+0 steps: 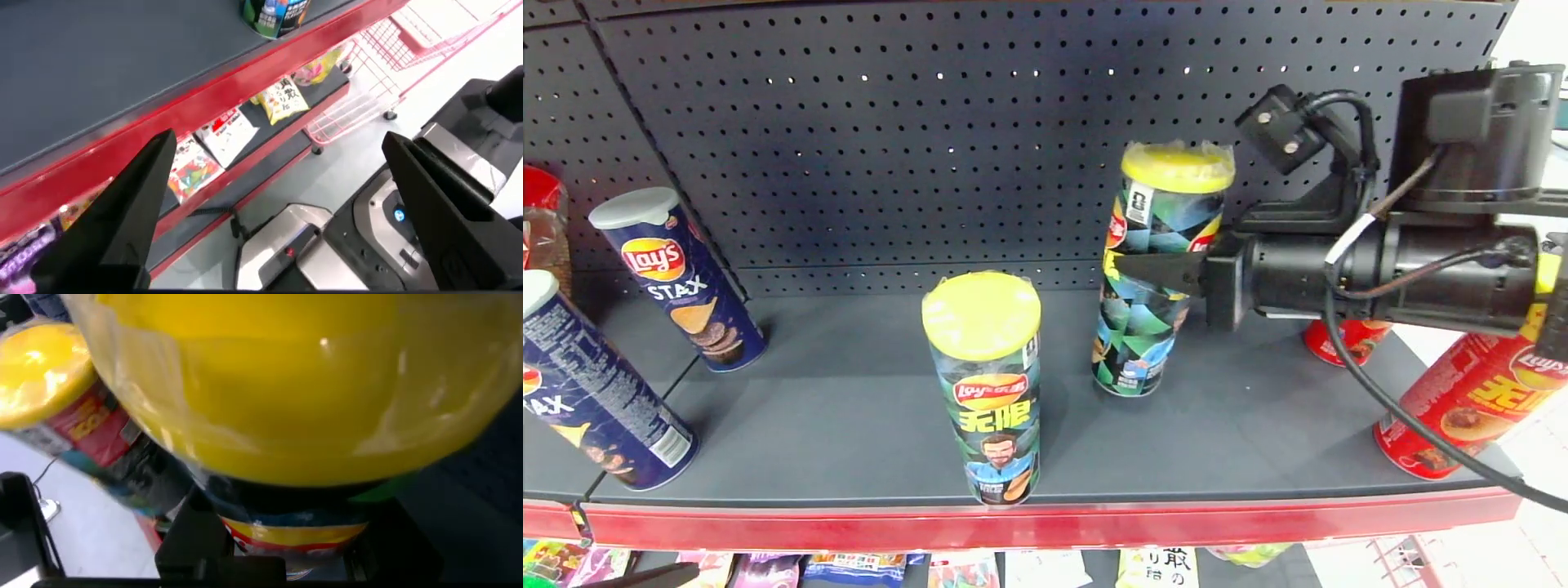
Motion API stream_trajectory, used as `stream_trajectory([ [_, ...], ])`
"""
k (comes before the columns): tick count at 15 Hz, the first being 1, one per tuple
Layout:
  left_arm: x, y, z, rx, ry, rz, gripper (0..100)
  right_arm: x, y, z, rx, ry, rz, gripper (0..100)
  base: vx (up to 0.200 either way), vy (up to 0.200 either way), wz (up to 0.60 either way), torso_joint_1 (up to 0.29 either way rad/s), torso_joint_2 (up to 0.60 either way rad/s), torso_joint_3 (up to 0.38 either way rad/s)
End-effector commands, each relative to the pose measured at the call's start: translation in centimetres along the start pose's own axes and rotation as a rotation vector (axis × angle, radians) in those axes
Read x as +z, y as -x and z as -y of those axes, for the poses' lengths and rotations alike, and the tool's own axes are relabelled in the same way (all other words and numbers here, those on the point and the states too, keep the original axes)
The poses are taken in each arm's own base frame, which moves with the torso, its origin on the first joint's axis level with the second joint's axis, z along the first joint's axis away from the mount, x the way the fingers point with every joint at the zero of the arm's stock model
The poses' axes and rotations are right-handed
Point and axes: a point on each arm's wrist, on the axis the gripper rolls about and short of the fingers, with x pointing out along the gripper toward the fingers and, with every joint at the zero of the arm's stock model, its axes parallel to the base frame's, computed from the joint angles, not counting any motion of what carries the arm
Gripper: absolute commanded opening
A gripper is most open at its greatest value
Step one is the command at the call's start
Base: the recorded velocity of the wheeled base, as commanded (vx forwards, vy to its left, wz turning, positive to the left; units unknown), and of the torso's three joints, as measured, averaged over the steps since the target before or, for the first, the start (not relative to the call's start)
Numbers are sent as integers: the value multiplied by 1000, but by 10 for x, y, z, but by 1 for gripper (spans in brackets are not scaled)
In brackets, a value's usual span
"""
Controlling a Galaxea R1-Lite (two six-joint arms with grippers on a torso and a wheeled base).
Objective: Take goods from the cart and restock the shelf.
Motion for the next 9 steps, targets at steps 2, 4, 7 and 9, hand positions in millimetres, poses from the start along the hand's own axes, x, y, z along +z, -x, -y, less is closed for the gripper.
stream_trajectory([
  [2,-2,13,4,15,-22,70,100,-5,-49,10,30,2,-13,0,0,0,0,0,0,0],
  [4,0,13,4,16,-22,75,100,-2,-63,11,50,9,0,0,0,0,0,0,0,0],
  [7,-1,13,3,34,-8,76,100,-13,-80,14,55,3,-29,0,0,0,0,0,0,0],
  [9,0,13,4,34,-9,77,100,-17,-87,16,56,3,-36,0,0,0,0,0,0,0],
])
